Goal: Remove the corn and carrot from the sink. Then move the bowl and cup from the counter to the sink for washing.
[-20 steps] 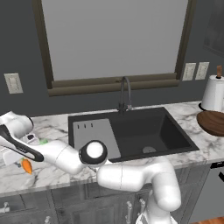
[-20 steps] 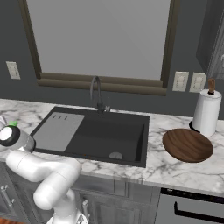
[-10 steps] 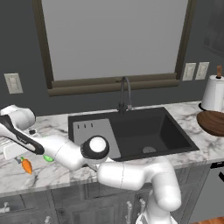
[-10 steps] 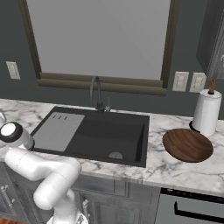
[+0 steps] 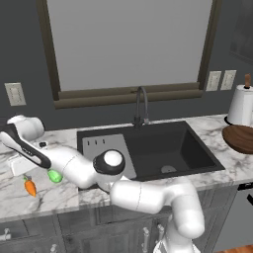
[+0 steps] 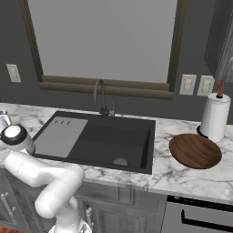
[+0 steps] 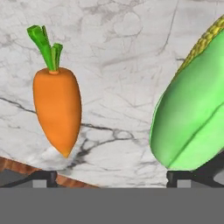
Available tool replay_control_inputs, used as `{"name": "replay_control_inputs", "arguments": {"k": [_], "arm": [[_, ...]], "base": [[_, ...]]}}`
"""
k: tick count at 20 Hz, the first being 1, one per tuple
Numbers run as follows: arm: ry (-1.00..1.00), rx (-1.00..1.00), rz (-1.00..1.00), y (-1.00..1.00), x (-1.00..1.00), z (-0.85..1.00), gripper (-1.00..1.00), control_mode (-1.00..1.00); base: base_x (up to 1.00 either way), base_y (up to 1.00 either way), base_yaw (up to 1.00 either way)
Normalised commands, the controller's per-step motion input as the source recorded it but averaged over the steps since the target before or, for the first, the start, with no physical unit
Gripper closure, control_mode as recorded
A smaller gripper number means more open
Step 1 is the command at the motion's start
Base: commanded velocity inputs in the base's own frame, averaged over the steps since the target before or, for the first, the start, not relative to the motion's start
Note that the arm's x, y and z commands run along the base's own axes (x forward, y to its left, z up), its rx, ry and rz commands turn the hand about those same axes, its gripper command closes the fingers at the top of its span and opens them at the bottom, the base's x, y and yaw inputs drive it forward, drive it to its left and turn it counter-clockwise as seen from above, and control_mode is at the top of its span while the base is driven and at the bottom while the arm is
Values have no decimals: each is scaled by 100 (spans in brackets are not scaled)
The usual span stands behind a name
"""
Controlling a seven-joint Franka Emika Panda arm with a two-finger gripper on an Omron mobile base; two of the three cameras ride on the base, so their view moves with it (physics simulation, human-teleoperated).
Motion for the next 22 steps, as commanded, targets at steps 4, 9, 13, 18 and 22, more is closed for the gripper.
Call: {"name": "replay_control_inputs", "arguments": {"k": [4,9,13,18,22], "arm": [[0,6,0,-39,-7,19,-100,-100],[0,9,0,-43,-4,19,-100,-100],[0,15,0,-48,0,14,-100,-100],[-2,23,0,-54,-4,10,-100,-100],[-12,30,0,-57,-8,7,-100,-100]], "base": [[0,0,0],[0,0,0],[0,0,0],[0,0,0],[0,0,0]]}}
